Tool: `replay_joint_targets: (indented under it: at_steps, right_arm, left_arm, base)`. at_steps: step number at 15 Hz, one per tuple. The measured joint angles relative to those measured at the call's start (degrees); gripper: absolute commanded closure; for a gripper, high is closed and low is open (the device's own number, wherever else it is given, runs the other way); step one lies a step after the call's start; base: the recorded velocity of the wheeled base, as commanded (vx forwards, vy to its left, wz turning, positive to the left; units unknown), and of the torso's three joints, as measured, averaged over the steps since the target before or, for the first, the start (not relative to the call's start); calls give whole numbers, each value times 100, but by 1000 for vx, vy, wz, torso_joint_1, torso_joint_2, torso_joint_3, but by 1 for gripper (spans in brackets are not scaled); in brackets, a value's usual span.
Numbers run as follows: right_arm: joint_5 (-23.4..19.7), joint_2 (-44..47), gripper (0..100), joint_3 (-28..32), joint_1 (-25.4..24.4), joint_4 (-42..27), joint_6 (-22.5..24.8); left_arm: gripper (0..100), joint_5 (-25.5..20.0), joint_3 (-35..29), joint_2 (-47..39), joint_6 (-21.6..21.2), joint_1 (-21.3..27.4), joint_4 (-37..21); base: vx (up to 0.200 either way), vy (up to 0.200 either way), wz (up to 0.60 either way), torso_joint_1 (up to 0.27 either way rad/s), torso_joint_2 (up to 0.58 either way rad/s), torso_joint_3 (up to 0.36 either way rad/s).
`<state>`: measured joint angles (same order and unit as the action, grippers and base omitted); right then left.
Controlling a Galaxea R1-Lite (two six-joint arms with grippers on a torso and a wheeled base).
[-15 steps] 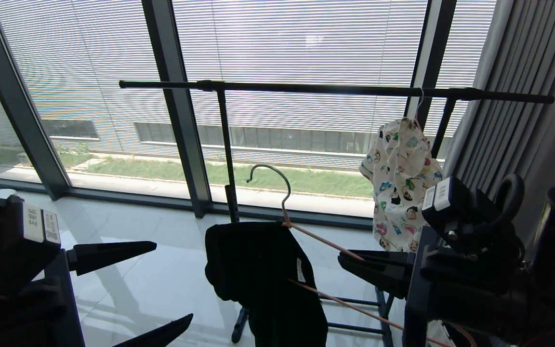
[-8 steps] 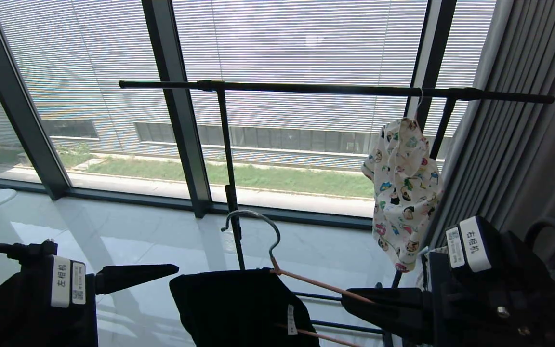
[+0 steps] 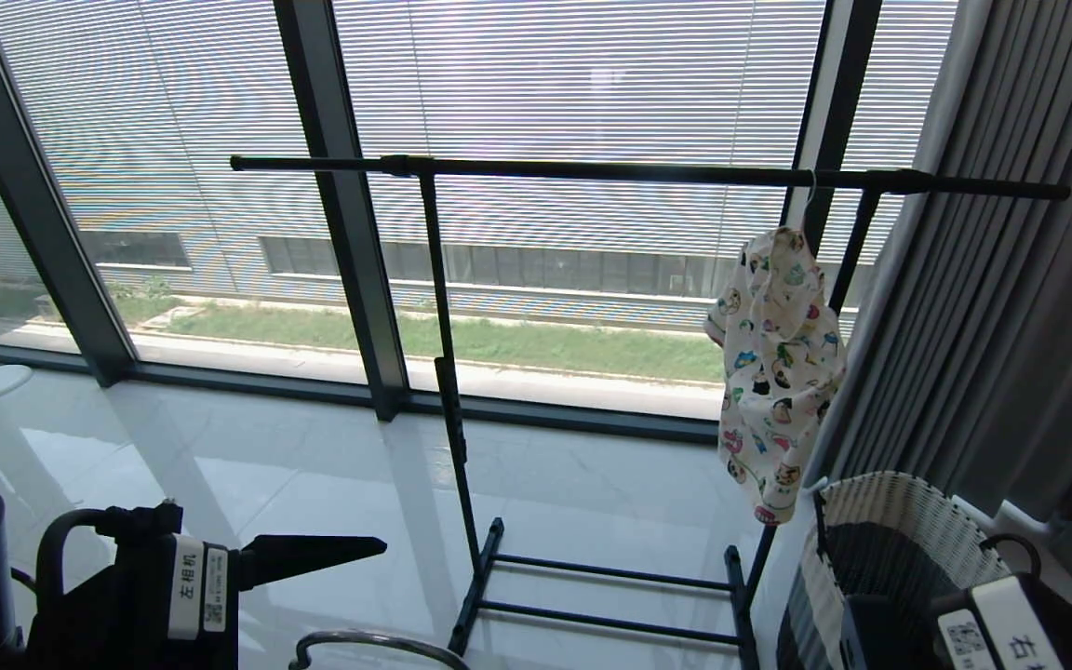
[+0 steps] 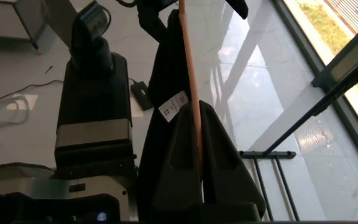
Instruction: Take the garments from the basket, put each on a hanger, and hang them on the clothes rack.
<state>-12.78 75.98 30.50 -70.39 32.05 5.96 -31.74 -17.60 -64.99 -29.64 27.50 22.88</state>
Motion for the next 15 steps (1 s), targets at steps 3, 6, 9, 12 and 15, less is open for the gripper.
replay_joint_targets:
  at_steps: [3, 6, 9, 12, 15]
  right_arm:
    - [16, -94, 100, 43, -50, -2, 0]
    - [30, -121, 100, 50, -63, -6, -2]
    - [101, -126, 0, 21, -72, -55, 6]
    - [380, -118, 0, 9, -59, -90, 9]
    - [805, -121, 0, -110, 68, -99, 2]
  left_arm:
    - [100, -9, 68, 16, -82, 96, 7]
    - [100, -6, 96, 18, -94, 290, 5]
    - [100, 96, 101, 13, -66, 297, -1]
    - [100, 542, 138, 5, -50, 199, -4]
    - [100, 1042, 300, 2, -50, -247, 0]
  base:
    - [0, 0, 0, 0, 0, 0]
    - [0, 0, 0, 0, 0, 0]
    - [0, 0, 0, 0, 0, 0]
    - [0, 0, 0, 0, 0, 0]
    - [0, 0, 0, 0, 0, 0]
